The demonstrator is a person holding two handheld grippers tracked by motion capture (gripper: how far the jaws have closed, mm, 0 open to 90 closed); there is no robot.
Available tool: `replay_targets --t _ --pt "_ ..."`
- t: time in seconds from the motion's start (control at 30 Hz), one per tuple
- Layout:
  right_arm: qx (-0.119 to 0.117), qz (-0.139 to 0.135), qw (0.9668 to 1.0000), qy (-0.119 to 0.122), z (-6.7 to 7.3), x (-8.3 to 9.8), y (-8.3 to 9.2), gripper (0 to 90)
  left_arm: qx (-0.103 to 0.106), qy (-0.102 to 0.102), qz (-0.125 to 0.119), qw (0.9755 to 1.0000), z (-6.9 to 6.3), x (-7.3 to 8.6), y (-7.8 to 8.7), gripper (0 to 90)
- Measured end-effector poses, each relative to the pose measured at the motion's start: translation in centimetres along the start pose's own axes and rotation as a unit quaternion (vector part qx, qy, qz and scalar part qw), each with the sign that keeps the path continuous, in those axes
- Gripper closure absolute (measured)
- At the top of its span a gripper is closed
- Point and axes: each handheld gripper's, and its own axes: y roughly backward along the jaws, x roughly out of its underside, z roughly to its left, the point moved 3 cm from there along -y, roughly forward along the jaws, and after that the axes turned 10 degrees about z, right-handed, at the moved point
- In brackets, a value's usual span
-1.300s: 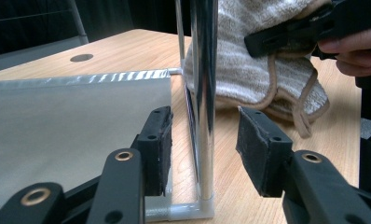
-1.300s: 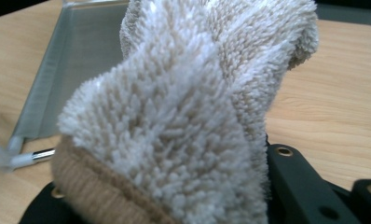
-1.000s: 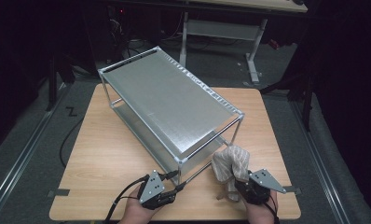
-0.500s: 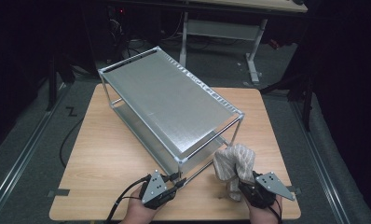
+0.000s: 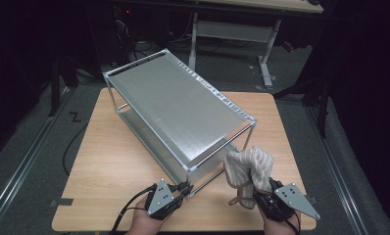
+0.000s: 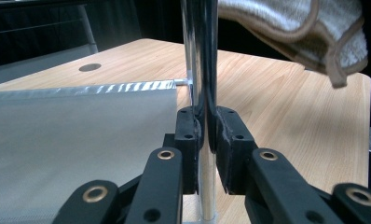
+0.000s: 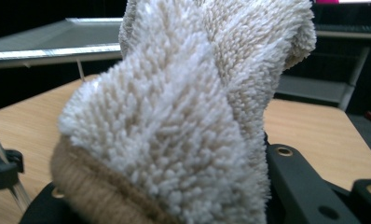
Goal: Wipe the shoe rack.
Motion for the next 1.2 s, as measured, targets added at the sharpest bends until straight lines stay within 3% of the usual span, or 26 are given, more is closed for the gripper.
replay_targets --t 0.13,0.5,0.77,1.03,1.2 --pt "-0.004 -0.015 0.9997 0.021 0.6 -1.0 0.0 67.8 0.000 -0.003 0.001 1.0000 0.0 0.1 0.2 79.2" --pt "-0.003 -0.052 0.9984 0.023 0.5 -3.3 1.3 68.0 -0.004 -0.002 0.001 1.0000 -0.1 0.3 0.5 79.1" --pt "-0.011 -0.089 0.9956 0.028 1.0 -6.4 1.4 68.1 -0.004 0.000 0.000 1.0000 -0.1 0.4 0.6 79.1" --pt "-0.041 -0.091 0.9947 0.024 2.8 -6.2 0.5 67.9 -0.007 0.003 -0.007 1.0000 0.1 0.4 1.0 70.0" --pt "-0.063 -0.082 0.9940 0.037 4.3 -5.8 0.2 67.9 -0.011 0.003 -0.003 0.9999 0.2 0.6 0.9 63.5"
